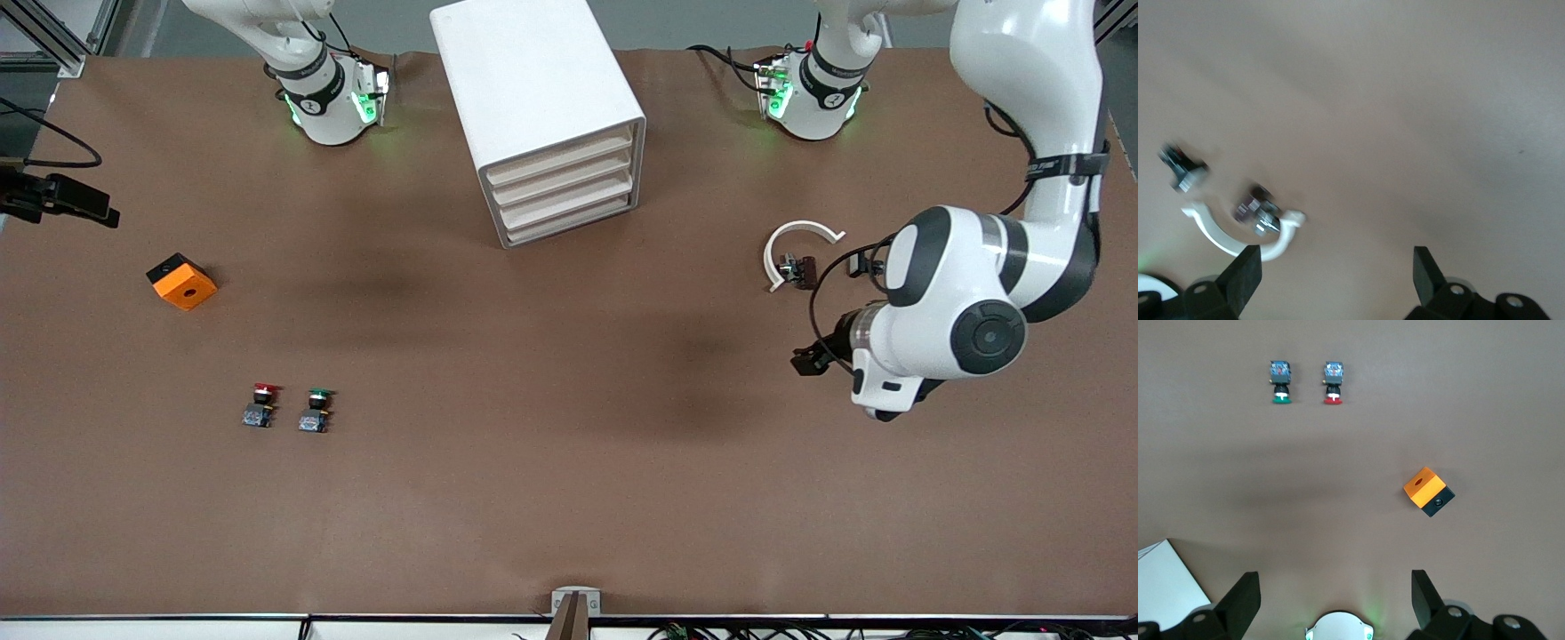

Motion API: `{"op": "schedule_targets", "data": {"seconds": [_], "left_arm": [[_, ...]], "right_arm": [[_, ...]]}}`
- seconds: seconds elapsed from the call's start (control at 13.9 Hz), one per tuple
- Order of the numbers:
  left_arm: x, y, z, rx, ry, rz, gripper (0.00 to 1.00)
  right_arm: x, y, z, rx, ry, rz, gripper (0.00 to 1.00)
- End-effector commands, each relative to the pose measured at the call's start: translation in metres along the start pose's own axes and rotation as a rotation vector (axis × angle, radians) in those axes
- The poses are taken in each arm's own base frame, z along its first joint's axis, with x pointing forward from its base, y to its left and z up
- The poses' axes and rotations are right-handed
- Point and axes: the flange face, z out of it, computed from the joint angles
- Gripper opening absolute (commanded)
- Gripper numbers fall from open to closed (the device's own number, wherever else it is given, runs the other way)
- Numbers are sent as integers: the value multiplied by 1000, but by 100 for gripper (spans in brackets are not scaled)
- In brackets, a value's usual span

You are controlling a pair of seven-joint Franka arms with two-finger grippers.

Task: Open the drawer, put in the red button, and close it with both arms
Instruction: 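Move the left gripper toward the white drawer cabinet front, then grasp the drawer handle with the left gripper while the right gripper grasps the red button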

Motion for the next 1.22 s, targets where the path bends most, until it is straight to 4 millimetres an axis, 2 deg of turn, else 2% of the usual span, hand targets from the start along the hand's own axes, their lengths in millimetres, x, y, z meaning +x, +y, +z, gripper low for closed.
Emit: {"op": "schedule_targets", "data": {"seconds": [0.0, 0.14, 0.22, 0.43, 0.58, 0.86, 1.01, 1.15], "left_arm": [[-13, 28, 25, -6, -108, -159, 100], [-25, 45, 34, -11, -187, -291, 100], [-31, 54, 36, -4, -210, -344, 100], [-54, 77, 45, 48, -273, -459, 100], [-62, 85, 53, 54, -333, -531, 100], [-71, 98, 79, 110, -452, -714, 100], [-76, 103, 95, 161, -528, -781, 100], [-90, 107, 106, 231, -596, -810, 100]], "right_arm": [[29, 25, 30, -12, -46, 28, 100], [35, 18, 29, -16, -9, 33, 100], [41, 13, 34, -19, 16, 47, 100], [61, -2, 64, -20, 79, 93, 100], [80, -4, 95, -16, 113, 89, 100], [136, -2, 174, -10, 155, 95, 100], [148, -4, 207, -5, 211, 95, 100], [159, -1, 235, -2, 259, 108, 100]]}}
